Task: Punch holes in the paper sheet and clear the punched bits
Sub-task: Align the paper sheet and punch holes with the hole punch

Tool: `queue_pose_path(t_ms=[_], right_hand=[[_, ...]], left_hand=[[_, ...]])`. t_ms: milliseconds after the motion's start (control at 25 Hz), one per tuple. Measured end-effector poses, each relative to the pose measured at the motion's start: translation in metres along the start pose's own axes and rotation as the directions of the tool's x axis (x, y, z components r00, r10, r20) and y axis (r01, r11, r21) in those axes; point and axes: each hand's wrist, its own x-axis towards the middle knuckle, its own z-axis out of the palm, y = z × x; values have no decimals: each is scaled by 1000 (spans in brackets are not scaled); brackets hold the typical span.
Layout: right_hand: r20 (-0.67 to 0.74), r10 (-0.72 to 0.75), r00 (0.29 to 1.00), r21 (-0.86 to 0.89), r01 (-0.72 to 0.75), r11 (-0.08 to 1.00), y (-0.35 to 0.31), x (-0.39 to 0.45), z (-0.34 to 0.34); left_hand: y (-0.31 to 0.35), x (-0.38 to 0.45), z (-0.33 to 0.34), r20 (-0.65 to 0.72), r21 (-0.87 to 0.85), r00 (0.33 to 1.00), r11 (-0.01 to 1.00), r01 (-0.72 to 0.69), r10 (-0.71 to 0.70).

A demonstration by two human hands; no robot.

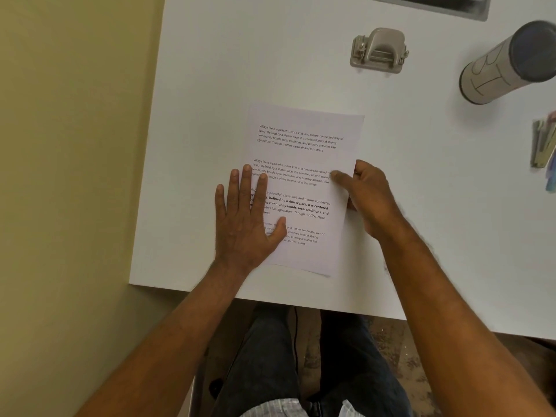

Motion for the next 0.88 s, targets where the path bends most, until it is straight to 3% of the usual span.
queue_pose_path(t_ms=[280,480,560,680,800,880], right_hand=[[3,5,1000,55,-5,998,4,0,-5],[-69,58,996,243,-39,969,17,-6,-26],[-124,101,987,353,-51,934,23,-8,-37],[-206,201,958,475,-82,876,31,-10,-50],[-234,274,933,622,-73,780,38,-14,-56],[-252,311,916,712,-42,701,40,-19,-56]], left_hand=[[1,0,-7,-17,-152,999,988,35,-38],[10,5,-22,-103,-407,970,899,162,-221],[19,9,-26,-84,-566,935,789,240,-345],[40,13,-35,33,-773,844,522,361,-535],[62,23,-45,143,-860,763,302,411,-631],[74,31,-50,283,-898,726,93,430,-626]])
